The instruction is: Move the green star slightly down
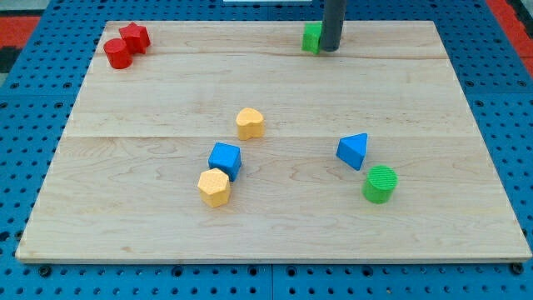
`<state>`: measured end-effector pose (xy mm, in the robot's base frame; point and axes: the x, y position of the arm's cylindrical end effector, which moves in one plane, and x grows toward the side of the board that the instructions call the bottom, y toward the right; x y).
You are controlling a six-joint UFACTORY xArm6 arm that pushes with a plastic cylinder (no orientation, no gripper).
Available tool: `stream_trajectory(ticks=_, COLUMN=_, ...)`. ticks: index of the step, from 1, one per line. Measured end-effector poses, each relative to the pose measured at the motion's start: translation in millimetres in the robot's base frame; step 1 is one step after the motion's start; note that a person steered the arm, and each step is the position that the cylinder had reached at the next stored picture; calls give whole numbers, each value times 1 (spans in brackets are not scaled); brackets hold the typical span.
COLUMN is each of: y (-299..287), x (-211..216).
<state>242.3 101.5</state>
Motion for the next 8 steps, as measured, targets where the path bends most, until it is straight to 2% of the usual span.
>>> stream_trajectory(ticks=1, y=-15, x=45)
stream_trajectory(ticks=2, y=-95, x=33)
stream_trajectory(ticks=3, y=-75, x=-38)
stream_trajectory(ticks=4, y=-50, x=-42)
stream_trajectory(ticks=5, y=1, x=19)
stream_trajectory(ticks=6, y=-14, x=2)
stream_trajectory(ticks=8, y=7, x=79)
